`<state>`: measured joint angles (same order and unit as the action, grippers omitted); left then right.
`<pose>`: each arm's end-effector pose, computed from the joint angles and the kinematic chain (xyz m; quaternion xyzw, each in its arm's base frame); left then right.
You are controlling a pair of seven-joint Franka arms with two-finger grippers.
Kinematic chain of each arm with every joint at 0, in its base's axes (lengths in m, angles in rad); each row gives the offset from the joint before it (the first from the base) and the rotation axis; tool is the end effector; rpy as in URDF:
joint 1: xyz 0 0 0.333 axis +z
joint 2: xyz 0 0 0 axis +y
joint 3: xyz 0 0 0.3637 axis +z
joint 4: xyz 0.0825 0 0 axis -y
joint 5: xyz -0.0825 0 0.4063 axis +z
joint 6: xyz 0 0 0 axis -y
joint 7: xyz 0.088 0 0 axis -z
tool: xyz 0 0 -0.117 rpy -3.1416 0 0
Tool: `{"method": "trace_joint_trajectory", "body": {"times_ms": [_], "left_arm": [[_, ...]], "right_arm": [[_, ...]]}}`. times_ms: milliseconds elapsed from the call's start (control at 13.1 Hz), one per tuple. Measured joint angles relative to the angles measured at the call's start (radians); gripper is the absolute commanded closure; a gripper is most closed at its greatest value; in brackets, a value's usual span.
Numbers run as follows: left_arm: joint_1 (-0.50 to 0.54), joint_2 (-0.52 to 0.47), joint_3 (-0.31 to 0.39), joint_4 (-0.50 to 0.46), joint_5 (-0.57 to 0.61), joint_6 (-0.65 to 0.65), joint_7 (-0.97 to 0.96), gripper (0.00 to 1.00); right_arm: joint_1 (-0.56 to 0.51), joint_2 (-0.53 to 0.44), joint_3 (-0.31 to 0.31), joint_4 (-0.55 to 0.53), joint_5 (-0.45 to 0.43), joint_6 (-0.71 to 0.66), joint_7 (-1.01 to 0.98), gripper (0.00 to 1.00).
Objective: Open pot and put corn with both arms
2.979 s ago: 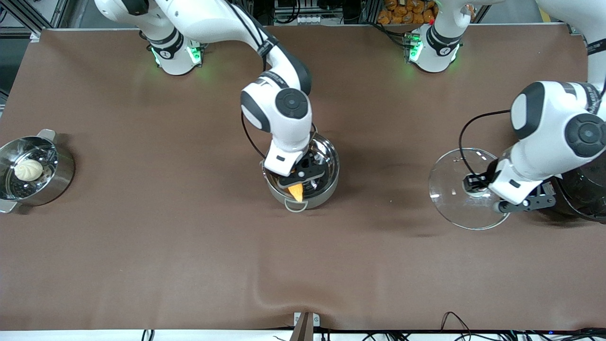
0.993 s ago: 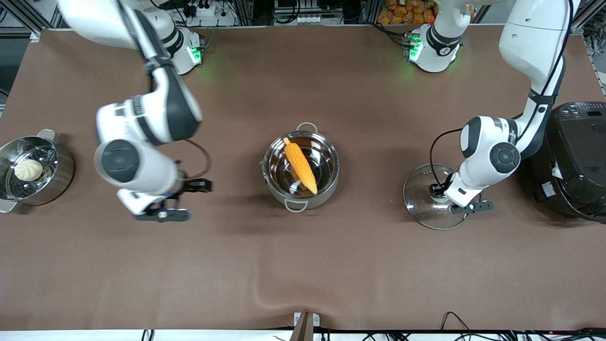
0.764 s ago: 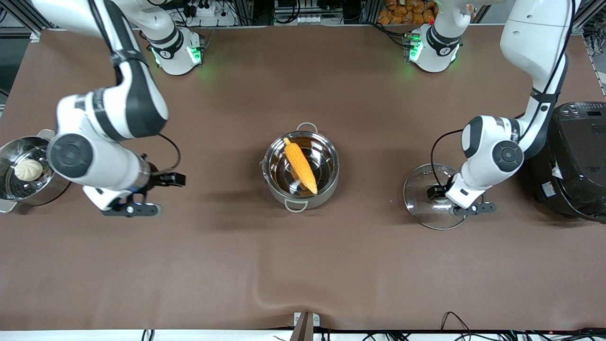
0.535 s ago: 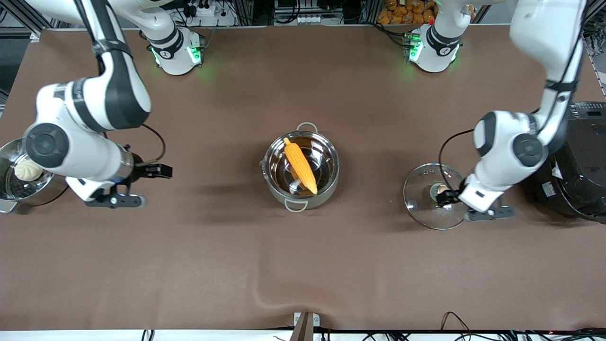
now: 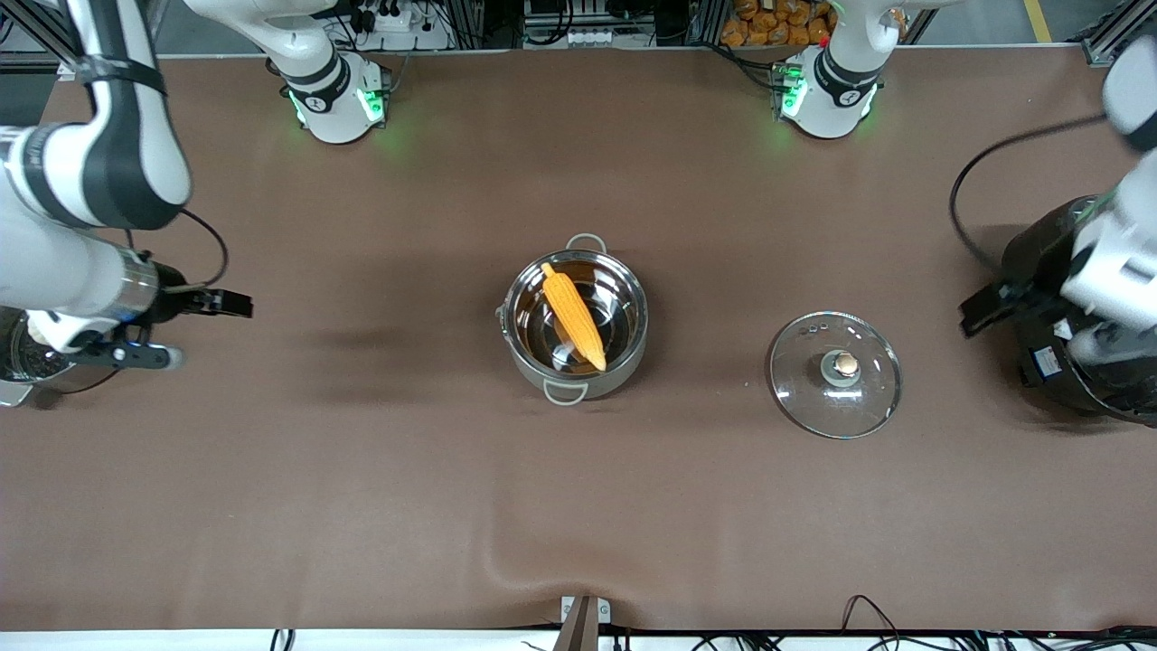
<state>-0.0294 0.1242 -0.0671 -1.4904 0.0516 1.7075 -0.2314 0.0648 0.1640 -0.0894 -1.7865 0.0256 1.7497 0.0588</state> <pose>0.6327 -0.0530 0.6402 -0.9965 -0.0654 -0.0495 0.0137 0.6115 -0.0097 0.4726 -0.9940 0.0451 0.0999 0.0033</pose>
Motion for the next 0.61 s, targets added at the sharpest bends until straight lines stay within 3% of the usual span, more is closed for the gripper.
{"method": "trace_joint_trajectory", "body": {"times_ms": [306,611], "left_arm": [[0.006,-0.049,-0.003,-0.002,0.000,-0.091,0.001,0.00],[0.006,-0.066,-0.008,-0.003,0.000,-0.142,0.001,0.00]], "right_arm": [[-0.010,-0.083,0.002,-0.023,0.000,0.003,-0.006,0.00],[-0.010,-0.118,0.010,0.091,0.000,-0.088,-0.078,0.00]]}}
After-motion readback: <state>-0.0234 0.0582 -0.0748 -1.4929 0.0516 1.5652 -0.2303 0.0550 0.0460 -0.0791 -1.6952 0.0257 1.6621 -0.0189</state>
